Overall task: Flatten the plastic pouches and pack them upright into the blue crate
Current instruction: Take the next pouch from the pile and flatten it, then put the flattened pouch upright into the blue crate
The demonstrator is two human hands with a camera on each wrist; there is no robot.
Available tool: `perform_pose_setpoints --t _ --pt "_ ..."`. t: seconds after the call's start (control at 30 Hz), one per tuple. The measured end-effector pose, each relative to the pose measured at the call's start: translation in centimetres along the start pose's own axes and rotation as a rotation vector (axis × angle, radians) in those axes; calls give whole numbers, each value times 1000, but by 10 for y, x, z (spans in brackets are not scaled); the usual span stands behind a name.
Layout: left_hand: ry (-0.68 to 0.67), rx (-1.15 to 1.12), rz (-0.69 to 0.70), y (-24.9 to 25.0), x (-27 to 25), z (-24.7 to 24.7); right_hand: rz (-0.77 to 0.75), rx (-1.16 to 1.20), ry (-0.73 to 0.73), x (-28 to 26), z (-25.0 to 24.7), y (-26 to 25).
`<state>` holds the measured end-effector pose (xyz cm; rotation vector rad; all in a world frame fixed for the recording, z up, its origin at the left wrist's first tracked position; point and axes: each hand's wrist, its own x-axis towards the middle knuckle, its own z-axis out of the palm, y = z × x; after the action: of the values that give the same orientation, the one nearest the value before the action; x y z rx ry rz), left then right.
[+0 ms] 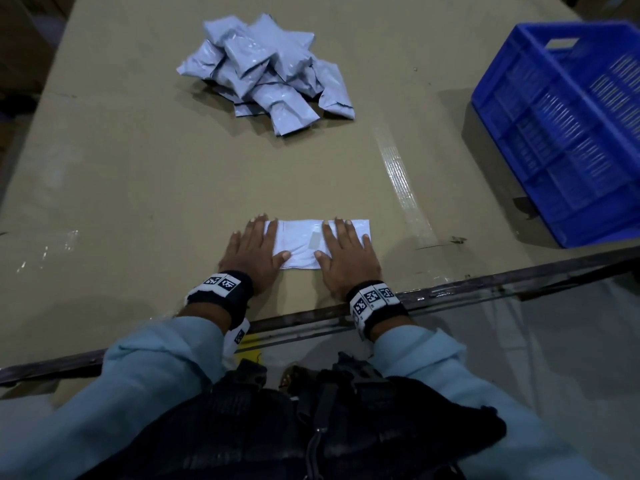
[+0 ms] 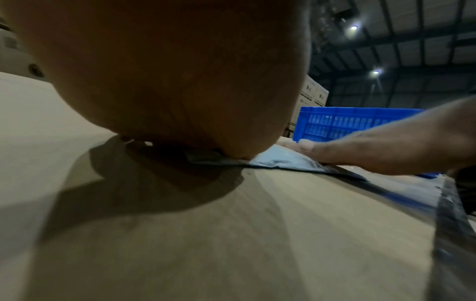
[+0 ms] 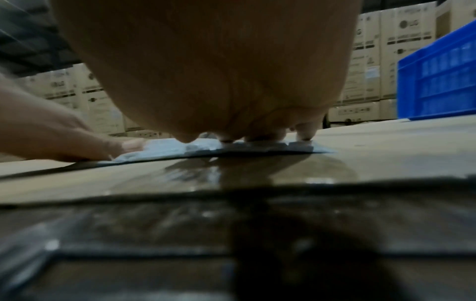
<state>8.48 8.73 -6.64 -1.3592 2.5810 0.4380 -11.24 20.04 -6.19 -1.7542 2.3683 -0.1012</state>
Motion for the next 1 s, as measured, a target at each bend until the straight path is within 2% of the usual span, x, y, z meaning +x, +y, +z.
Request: perform_pose_setpoints --t 0.17,0.33,0.4,0.53,0.63,0.7,0.77,0.87,1.0 --pt "-29 -49 -73 -12 -4 -1 142 -55 -46 0 -9 26" --pt "18 -92 -114 -3 -5 2 196 -71 -150 23 -30 16" --pt "45 -94 -125 1 -7 -1 177 -14 -94 30 -37 7" --pt "168 -61 -123 5 -6 -14 20 83 36 30 -40 3" --pt "218 69 -188 9 2 -26 67 71 27 31 -51 8" --pt "177 50 -238 15 10 -34 112 69 -36 32 -58 11" --pt "147 -23 -256 24 19 -42 157 168 -47 34 -67 16" --pt "121 -109 -264 37 34 -49 259 338 66 37 -84 25" --pt "11 -8 -161 58 59 -48 363 458 258 37 -120 46"
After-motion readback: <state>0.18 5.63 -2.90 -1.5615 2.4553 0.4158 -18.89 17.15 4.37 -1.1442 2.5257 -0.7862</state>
